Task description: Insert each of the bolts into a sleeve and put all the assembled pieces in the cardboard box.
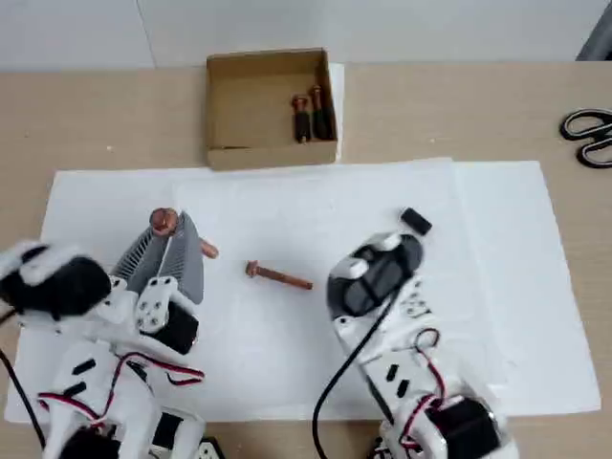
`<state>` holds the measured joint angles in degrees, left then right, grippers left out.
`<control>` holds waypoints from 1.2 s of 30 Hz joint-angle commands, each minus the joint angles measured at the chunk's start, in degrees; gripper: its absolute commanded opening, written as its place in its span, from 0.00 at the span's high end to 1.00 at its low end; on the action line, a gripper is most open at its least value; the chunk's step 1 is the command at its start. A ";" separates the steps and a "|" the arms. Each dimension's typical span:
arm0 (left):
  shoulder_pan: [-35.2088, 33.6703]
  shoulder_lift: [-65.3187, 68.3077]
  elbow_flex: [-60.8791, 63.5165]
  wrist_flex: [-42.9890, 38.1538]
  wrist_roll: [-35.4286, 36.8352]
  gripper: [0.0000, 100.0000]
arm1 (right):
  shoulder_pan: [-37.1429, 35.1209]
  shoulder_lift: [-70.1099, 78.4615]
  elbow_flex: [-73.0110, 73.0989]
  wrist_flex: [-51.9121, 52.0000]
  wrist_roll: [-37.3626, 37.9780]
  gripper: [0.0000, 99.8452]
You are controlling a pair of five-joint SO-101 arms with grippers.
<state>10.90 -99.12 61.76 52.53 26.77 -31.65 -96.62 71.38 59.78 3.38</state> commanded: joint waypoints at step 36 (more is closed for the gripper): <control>17.76 -3.34 6.55 -0.44 5.71 0.99 | -11.82 -0.84 5.89 -14.46 -0.09 1.00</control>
<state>28.40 -101.93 68.70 52.35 32.13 -43.25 -96.88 81.41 46.33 3.38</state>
